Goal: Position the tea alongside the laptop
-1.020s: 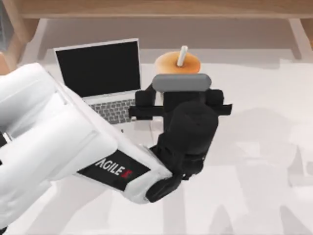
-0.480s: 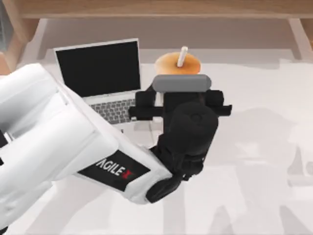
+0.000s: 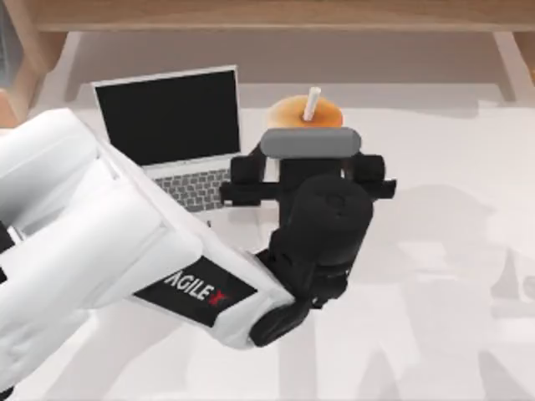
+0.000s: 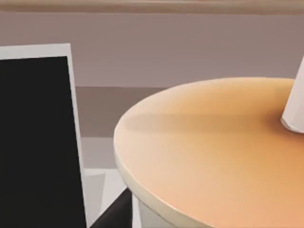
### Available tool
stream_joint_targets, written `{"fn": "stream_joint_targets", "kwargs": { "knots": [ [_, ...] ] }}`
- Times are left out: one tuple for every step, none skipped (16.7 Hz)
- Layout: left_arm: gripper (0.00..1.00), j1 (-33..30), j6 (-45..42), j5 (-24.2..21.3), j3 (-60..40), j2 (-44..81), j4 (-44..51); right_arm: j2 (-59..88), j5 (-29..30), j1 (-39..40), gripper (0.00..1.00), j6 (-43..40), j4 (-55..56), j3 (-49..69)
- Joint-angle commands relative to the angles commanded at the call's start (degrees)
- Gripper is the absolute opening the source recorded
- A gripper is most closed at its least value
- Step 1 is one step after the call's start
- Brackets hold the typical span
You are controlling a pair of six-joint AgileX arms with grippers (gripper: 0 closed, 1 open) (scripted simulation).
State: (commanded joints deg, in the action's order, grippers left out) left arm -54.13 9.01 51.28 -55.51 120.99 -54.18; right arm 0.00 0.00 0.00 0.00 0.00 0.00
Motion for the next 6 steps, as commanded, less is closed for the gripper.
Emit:
{"fn": "stream_joint_targets", "kwargs": {
  "knots": [
    [1.00, 0.00, 0.00, 0.00, 0.00, 0.00, 0.00, 0.00, 0.00, 0.00, 1.00, 0.00, 0.00, 0.00],
    [1.00, 0.00, 0.00, 0.00, 0.00, 0.00, 0.00, 0.00, 0.00, 0.00, 1.00, 0.00, 0.00, 0.00],
    [1.00, 0.00, 0.00, 0.00, 0.00, 0.00, 0.00, 0.00, 0.00, 0.00, 1.00, 0.00, 0.00, 0.00],
    [1.00, 0.00, 0.00, 0.00, 0.00, 0.00, 0.00, 0.00, 0.00, 0.00, 1.00, 0.00, 0.00, 0.00],
    [1.00, 0.00, 0.00, 0.00, 0.00, 0.00, 0.00, 0.00, 0.00, 0.00, 1.00, 0.00, 0.00, 0.00],
    [1.00, 0.00, 0.00, 0.00, 0.00, 0.00, 0.00, 0.00, 0.00, 0.00, 1.00, 0.00, 0.00, 0.00]
  ]
}}
